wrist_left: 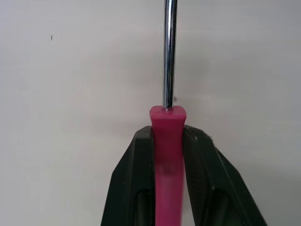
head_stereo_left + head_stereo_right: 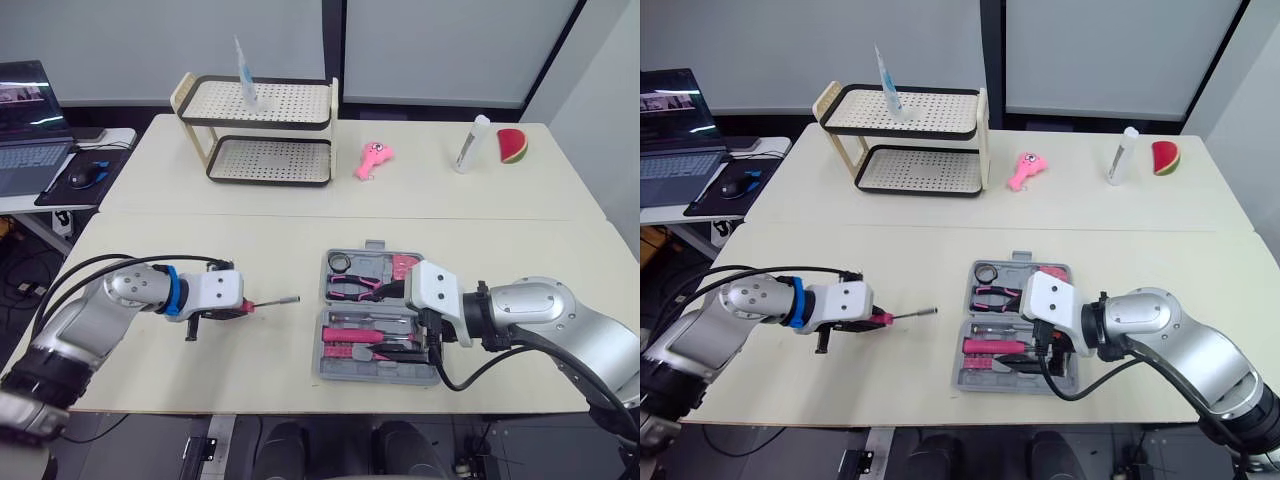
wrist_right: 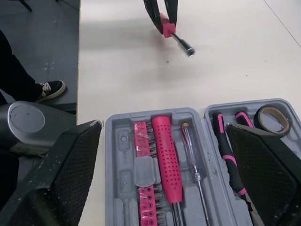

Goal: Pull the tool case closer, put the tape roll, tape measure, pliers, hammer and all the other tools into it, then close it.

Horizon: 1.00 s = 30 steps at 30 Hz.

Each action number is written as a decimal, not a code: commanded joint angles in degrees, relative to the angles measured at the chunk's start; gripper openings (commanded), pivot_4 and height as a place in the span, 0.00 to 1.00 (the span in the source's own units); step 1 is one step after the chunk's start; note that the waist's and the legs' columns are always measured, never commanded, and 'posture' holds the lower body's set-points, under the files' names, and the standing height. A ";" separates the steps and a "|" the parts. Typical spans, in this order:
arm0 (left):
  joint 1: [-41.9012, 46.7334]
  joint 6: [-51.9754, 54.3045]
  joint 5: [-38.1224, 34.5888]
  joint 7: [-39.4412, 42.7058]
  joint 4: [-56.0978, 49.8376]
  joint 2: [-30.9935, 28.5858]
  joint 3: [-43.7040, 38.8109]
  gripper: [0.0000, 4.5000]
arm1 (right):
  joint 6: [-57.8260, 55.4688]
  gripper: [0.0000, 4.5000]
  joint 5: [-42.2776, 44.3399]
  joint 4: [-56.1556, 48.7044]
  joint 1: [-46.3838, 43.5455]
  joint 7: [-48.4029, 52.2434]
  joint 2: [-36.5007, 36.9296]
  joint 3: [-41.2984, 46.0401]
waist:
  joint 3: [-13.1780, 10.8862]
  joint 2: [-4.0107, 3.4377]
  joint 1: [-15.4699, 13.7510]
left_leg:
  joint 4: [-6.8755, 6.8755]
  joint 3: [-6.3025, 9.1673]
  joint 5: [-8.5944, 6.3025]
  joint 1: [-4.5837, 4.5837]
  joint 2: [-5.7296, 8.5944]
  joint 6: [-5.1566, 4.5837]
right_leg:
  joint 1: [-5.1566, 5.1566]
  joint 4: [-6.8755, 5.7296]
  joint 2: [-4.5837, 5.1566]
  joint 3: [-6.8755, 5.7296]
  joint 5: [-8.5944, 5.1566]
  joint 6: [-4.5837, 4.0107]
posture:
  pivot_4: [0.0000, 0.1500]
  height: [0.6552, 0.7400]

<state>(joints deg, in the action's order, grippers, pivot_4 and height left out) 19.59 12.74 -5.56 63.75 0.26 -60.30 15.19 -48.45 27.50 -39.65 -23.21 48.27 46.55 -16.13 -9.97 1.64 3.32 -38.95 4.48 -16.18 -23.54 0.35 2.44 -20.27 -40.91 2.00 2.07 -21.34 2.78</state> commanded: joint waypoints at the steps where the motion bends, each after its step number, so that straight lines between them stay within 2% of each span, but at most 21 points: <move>1: -4.21 17.23 -4.59 -4.88 -9.33 1.01 -6.78 0.11 | -0.55 1.00 -0.73 -1.04 -1.35 -0.88 -0.65 -0.37 | 0.00 0.00 -0.07 | 0.00 0.00 0.00 0.00 0.01 -0.01 | 0.01 -0.01 0.00 0.02 0.00 0.00 | 1.00 1.00; 4: -8.14 29.78 -7.60 -9.32 -14.40 3.34 -11.21 0.11 | -1.34 1.00 -1.35 -0.82 -2.36 -1.98 -1.62 -0.88 | 0.00 0.00 -0.04 | 0.00 -0.01 -0.01 0.01 0.00 -0.01 | 0.01 0.00 0.01 0.04 0.00 0.00 | 1.00 1.00; 7: -8.97 45.28 -10.71 -17.80 -18.17 10.64 -16.87 0.11 | -1.48 1.00 -1.70 -0.65 -2.86 -2.62 -2.98 -1.15 | 0.00 -0.01 -0.31 | 0.00 0.03 -0.01 0.00 0.00 -0.01 | 0.01 -0.03 0.02 0.06 0.00 0.00 | 1.00 1.00; 12: -8.63 56.67 -11.55 -27.23 -22.73 19.75 -20.25 0.11 | -1.31 1.00 -2.36 -0.41 -2.84 -2.77 -3.98 -2.37 | 0.06 0.04 -0.66 | -0.03 0.04 -0.01 0.01 0.04 -0.01 | 0.05 -0.03 0.04 0.07 0.00 0.00 | 1.00 1.00; 17: -7.58 57.02 -9.41 -34.57 -20.71 25.70 -19.52 0.11 | -1.29 1.00 -2.58 -0.24 -3.05 -2.87 -4.68 -3.07 | 0.07 0.04 -1.26 | -0.03 0.02 0.00 0.03 0.03 0.00 | 0.08 0.00 0.17 0.09 0.00 0.00 | 1.00 1.00; 23: -6.99 49.52 -8.02 -37.05 -15.77 28.57 -17.18 0.11 | -1.62 1.00 -2.58 -0.19 -3.55 -2.85 -5.02 -3.07 | 0.12 -0.03 -1.83 | -0.03 0.00 0.01 0.07 0.04 0.02 | 0.12 0.02 0.21 0.09 0.00 -0.01 | 1.00 1.00; 30: -8.78 45.68 -6.91 -38.30 -13.76 29.52 -15.71 0.11 | -1.82 1.00 -2.68 -0.53 -3.39 -2.87 -4.64 -2.68 | 0.21 -0.17 -1.85 | -0.03 0.00 0.02 0.09 0.05 0.03 | 0.16 0.05 0.23 0.09 0.00 -0.01 | 1.00 1.00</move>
<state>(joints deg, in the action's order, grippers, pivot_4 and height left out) 11.46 59.57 -13.34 26.32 -13.84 -31.21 -1.36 -50.58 25.22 -38.68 -25.90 45.63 41.71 -19.46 -9.76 1.47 1.47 -38.98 4.48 -16.16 -23.44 0.39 2.47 -20.10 -40.85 2.24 2.17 -21.34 2.77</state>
